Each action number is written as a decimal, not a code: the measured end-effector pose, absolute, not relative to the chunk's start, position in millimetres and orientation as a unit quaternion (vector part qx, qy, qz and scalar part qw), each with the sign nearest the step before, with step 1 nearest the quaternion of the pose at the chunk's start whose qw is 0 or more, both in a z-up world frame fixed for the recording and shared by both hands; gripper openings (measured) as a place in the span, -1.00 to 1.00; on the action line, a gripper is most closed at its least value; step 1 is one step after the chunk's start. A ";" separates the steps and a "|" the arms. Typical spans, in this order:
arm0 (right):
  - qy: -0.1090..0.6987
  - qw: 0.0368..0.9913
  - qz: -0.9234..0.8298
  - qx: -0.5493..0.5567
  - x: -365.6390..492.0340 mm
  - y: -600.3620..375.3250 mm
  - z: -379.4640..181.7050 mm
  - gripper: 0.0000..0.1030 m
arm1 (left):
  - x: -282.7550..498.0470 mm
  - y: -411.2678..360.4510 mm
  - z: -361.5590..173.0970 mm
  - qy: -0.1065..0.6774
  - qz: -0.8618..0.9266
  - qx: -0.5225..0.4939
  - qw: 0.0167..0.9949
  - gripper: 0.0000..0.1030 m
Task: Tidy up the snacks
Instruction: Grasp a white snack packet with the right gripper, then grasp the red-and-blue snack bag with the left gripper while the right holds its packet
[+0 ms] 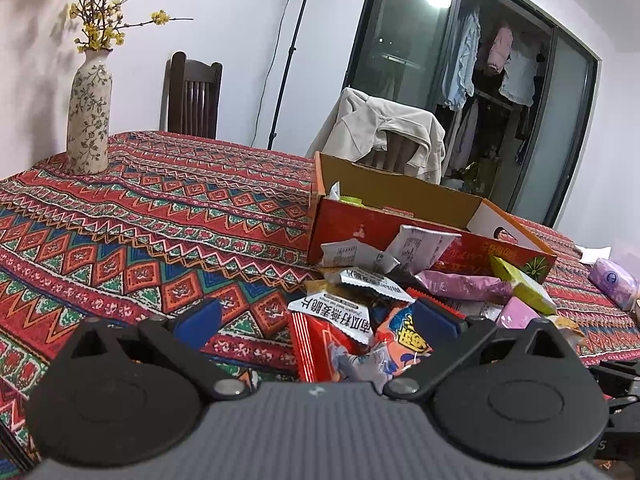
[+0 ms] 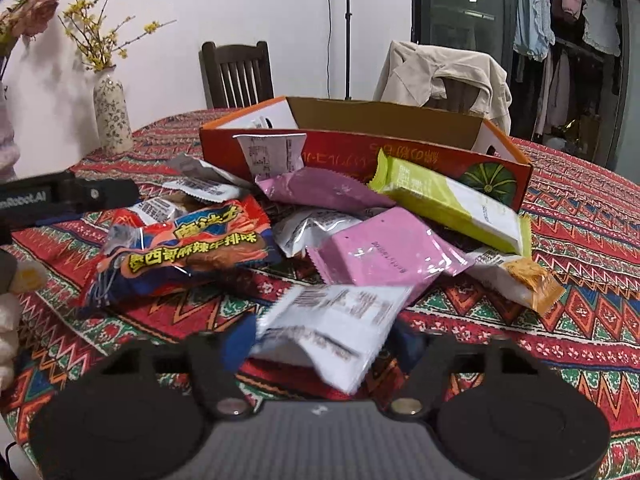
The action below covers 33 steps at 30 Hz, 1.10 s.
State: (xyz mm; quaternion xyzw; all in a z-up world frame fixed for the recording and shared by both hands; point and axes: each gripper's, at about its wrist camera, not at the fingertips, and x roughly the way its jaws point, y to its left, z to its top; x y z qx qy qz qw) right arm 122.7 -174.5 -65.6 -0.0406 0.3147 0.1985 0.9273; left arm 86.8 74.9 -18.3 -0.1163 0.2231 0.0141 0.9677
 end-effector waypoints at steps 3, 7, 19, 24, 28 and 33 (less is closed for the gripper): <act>0.305 0.930 0.204 -0.037 117.7 -176.7 -65.2 -0.44 | 86.1 75.2 -17.8 0.222 0.016 -0.117 0.968 1.00; 0.299 0.931 0.208 -0.034 113.8 -179.3 -64.8 -0.73 | 85.0 75.0 -18.7 0.225 0.018 -0.118 0.967 1.00; 0.258 0.947 0.187 -0.026 102.7 -194.0 -54.7 -0.81 | 83.3 75.0 -17.6 0.232 0.021 -0.120 0.965 1.00; 0.240 0.956 0.170 -0.016 103.1 -206.0 -46.2 -0.81 | 85.3 73.2 -16.1 0.238 0.015 -0.121 0.964 1.00; 0.231 0.959 0.163 -0.009 103.2 -213.5 -43.0 -0.81 | 89.6 69.5 -16.2 0.247 0.011 -0.122 0.961 1.00; 0.228 0.960 0.162 -0.003 101.4 -219.0 -45.0 -0.82 | 99.3 62.4 -22.9 0.282 0.023 -0.127 0.951 1.00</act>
